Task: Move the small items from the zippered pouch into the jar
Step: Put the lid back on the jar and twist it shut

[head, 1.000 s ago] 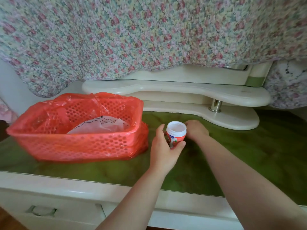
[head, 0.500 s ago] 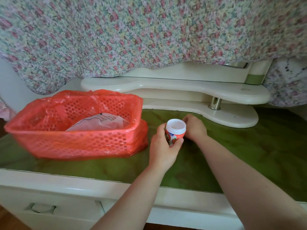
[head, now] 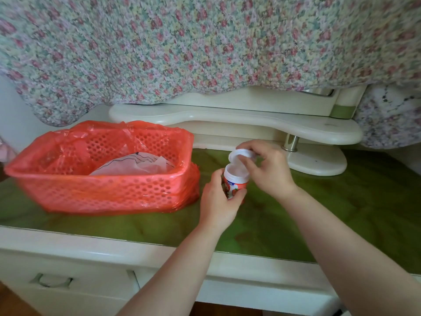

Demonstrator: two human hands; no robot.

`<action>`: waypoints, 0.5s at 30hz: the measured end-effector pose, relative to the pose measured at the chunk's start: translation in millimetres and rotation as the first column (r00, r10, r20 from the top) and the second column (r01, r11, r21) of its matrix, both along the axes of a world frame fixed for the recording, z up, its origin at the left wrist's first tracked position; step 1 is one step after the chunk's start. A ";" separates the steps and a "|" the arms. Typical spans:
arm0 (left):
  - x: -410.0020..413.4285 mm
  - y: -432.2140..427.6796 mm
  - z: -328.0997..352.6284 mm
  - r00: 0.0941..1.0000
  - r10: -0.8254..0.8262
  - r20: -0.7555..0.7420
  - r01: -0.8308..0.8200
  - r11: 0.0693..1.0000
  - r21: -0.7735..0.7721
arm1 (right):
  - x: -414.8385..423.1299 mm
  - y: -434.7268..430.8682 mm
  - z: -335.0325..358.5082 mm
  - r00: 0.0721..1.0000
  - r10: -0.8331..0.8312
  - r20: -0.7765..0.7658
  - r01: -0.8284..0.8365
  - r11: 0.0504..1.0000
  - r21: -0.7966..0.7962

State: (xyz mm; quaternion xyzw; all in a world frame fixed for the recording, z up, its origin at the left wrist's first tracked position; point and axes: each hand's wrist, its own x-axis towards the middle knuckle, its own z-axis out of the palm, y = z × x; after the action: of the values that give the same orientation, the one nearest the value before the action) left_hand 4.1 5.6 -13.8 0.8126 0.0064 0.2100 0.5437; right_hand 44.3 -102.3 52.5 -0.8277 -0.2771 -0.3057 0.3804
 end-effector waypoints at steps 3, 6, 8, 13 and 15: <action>-1.1 0.0 1.3 1.000 0.001 -0.001 -0.001 1.000 -0.005 | 1.0 1.8 -6.7 0.994 -0.034 0.109 0.050 0.987 -0.154; -2.3 -0.1 2.6 1.000 -0.008 -0.007 0.008 1.000 -0.008 | -0.5 2.1 -10.5 0.989 -0.042 0.144 0.074 0.972 -0.224; -2.8 0.2 3.7 1.000 -0.010 -0.011 0.010 1.000 -0.006 | -2.5 2.2 -11.2 0.990 -0.026 0.141 0.062 0.963 -0.261; -3.4 1.3 5.1 1.000 -0.011 -0.017 0.011 1.000 -0.011 | -6.2 -1.7 -19.9 0.990 0.000 0.138 0.044 0.947 -0.317; -3.6 1.4 5.3 1.000 -0.012 -0.018 0.012 1.000 -0.007 | -7.8 -4.0 -24.6 0.992 0.004 0.123 0.037 0.945 -0.325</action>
State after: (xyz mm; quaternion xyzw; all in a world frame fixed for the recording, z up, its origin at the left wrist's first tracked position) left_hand 0.5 7.0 -8.5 0.8126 0.0069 0.1994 0.5476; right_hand 36.4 -106.3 27.9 -0.8613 -0.3397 -0.3087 0.2178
